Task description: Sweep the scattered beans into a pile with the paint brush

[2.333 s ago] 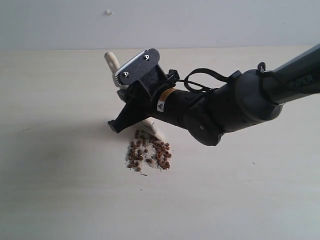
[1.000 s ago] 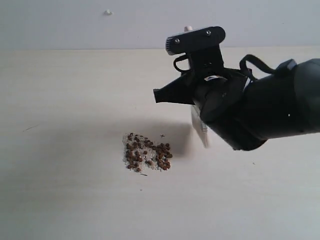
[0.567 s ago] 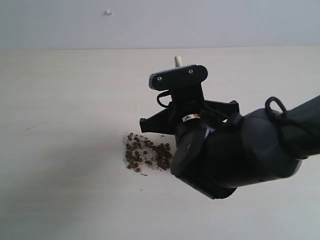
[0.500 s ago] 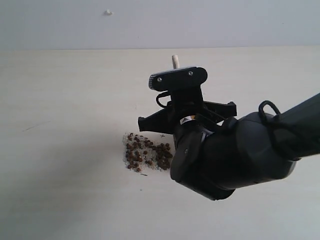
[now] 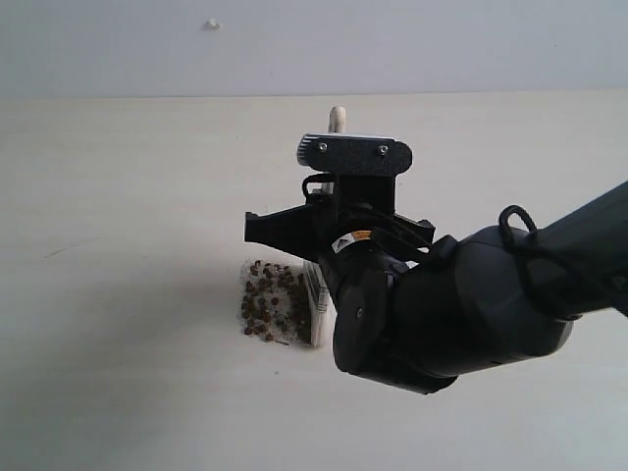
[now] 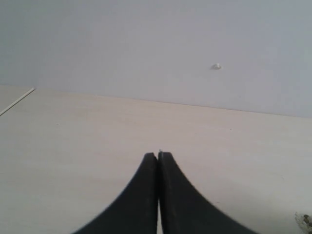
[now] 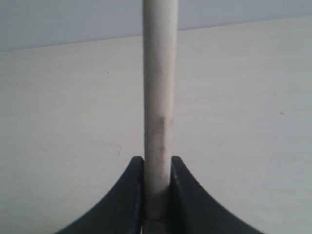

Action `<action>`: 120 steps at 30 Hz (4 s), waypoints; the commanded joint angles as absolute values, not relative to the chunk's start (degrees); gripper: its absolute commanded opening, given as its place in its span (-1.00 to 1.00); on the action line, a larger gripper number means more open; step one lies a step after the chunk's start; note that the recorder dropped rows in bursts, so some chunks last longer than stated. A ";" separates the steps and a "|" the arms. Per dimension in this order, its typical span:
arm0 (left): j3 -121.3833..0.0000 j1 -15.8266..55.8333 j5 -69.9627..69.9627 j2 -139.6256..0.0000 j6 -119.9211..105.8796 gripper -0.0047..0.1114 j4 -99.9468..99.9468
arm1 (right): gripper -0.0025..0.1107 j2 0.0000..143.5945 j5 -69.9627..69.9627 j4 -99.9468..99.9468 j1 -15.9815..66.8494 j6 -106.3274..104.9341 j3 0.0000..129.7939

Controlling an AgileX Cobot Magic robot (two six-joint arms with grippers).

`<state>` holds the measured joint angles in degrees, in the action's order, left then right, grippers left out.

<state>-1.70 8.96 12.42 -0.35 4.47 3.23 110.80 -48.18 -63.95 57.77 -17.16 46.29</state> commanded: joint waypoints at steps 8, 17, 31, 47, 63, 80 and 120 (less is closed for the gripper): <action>-1.58 9.28 12.29 0.00 4.52 -0.92 3.71 | -0.96 108.93 -54.06 -66.05 57.96 -24.44 46.42; -1.58 9.28 12.29 0.00 4.52 -0.92 3.71 | -0.96 103.49 -54.54 -67.90 57.96 -34.51 46.09; -1.58 9.28 12.29 0.00 4.52 -0.92 3.71 | -0.96 101.37 -50.90 -72.04 58.60 -48.75 45.39; -1.58 9.28 12.29 0.00 4.52 -0.92 3.71 | -0.96 80.47 -35.08 -99.95 57.10 -100.22 44.23; -1.58 9.28 12.29 0.00 4.52 -0.92 3.71 | -0.96 72.83 -26.93 -56.77 44.30 -121.27 44.23; -1.58 9.28 12.29 0.00 4.52 -0.92 3.71 | -0.96 73.45 8.53 -52.55 33.83 -107.07 44.45; -1.58 9.28 12.41 0.00 4.52 -0.92 3.71 | -0.96 110.49 42.77 -73.80 10.57 -63.80 51.97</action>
